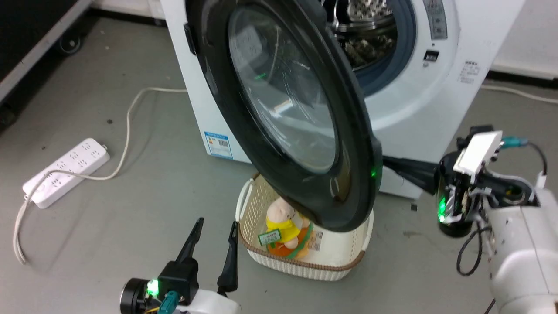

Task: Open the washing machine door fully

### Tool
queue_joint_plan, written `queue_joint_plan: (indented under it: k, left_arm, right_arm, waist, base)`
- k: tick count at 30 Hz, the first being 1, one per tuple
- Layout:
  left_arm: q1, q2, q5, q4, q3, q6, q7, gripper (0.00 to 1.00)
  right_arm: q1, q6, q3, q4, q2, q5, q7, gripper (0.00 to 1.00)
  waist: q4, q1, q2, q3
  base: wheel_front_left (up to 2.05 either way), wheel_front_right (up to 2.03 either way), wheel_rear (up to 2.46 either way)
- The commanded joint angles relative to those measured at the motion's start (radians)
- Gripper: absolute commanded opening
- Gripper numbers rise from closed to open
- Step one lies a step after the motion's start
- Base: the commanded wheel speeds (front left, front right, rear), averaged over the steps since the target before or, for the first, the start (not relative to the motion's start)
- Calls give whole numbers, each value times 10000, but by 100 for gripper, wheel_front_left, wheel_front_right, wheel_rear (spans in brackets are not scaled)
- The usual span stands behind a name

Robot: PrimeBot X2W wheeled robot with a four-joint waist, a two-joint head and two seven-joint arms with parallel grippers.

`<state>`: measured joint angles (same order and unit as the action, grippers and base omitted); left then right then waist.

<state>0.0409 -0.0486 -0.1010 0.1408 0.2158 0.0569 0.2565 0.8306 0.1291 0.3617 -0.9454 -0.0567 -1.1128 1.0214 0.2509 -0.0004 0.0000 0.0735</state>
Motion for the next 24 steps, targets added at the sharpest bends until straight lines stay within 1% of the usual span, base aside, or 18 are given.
queue_joint_plan:
  k: [1, 4, 8, 13, 14, 18, 21, 22, 23, 24]
  left_arm:
    - [-211, -16, 63, 35, -18, -57, 53, 100]
    - [-400, -16, 60, 45, -36, -72, 53, 100]
    - [-576, -16, 94, 44, -17, -113, 53, 100]
    - [-689, -16, 128, 23, -57, -168, 53, 100]
    - [-720, -16, 119, 7, -64, -185, 53, 100]
    - [-728, -16, 88, -6, -82, -158, 53, 100]
    - [-755, -16, 84, -11, -130, -138, 53, 100]
    - [-776, -16, 107, -28, -217, -132, 53, 100]
    - [-787, -16, 130, -34, -265, -144, 53, 100]
    - [-797, -16, 148, -35, -319, -161, 53, 100]
  right_arm:
    - [-453, 16, -502, 163, 57, -766, 145, 0]
    - [-1091, 16, -1866, 535, 60, -2062, 35, 0]
    - [-1991, 16, -3845, 1299, 62, -3697, -543, 0]
    - [-2754, 16, -6034, 2128, 63, -5217, -1659, 0]
    - [-2917, 16, -7071, 2394, 63, -5841, -2309, 0]
    - [-2886, 16, -7920, 2546, 63, -6232, -3011, 0]
    - [-2828, 16, -8015, 2519, 63, -6280, -3301, 0]
    - [-2770, 16, -7995, 2464, -37, -6140, -3692, 4]
    - [-2757, 16, -7978, 2490, -157, -6002, -3945, 65]
    - [-2777, 16, -7989, 2549, -298, -5841, -4154, 100]
  waist:
    - [145, 4, 0, -318]
    - [286, 4, 0, -501]
    - [467, 4, 0, -647]
    - [615, 4, 0, -693]
    - [692, 4, 0, -671]
    - [744, 4, 0, -653]
    - [703, 4, 0, -692]
    - [615, 4, 0, -765]
    - [561, 4, 0, -812]
    - [502, 4, 0, -865]
  base:
    - [0, 0, 0]
    - [0, 0, 0]
    - [0, 0, 0]
    - [0, 0, 0]
    - [0, 0, 0]
    - [0, 0, 0]
    - [0, 0, 0]
    - [0, 0, 0]
    - [0, 0, 0]
    - [0, 0, 0]
